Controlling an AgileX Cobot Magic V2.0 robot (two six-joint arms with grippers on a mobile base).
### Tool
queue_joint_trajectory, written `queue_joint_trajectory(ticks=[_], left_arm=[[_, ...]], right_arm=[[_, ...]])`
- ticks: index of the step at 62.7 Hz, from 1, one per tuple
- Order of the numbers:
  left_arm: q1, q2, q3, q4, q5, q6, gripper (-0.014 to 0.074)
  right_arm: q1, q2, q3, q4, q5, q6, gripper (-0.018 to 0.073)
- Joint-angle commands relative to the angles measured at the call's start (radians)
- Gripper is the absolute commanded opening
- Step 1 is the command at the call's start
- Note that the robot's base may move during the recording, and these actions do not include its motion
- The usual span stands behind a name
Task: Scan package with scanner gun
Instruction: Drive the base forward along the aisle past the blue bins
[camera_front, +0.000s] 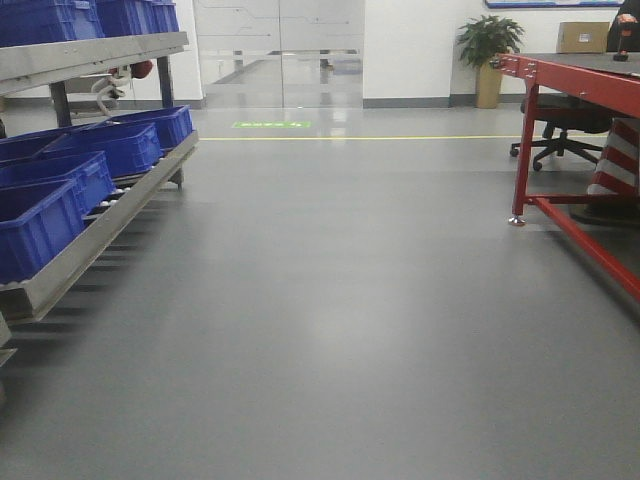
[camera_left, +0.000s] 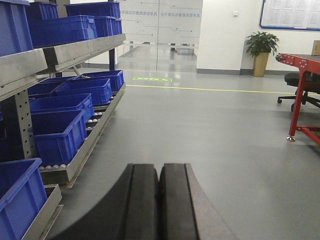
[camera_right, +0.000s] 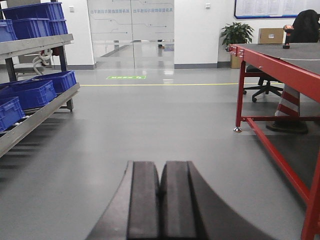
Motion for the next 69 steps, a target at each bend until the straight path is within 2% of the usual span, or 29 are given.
queue_joint_trajectory(ticks=[1, 69], left_arm=[[0.002, -0.003, -0.002, 0.003, -0.013, -0.001, -0.0111], [-0.002, -0.003, -0.002, 0.003, -0.013, -0.001, -0.0111]], right_arm=[[-0.006, -0.003, 0.000, 0.003, -0.021, 0.002, -0.0165], [-0.007, -0.003, 0.000, 0.003, -0.028, 0.002, -0.0165]])
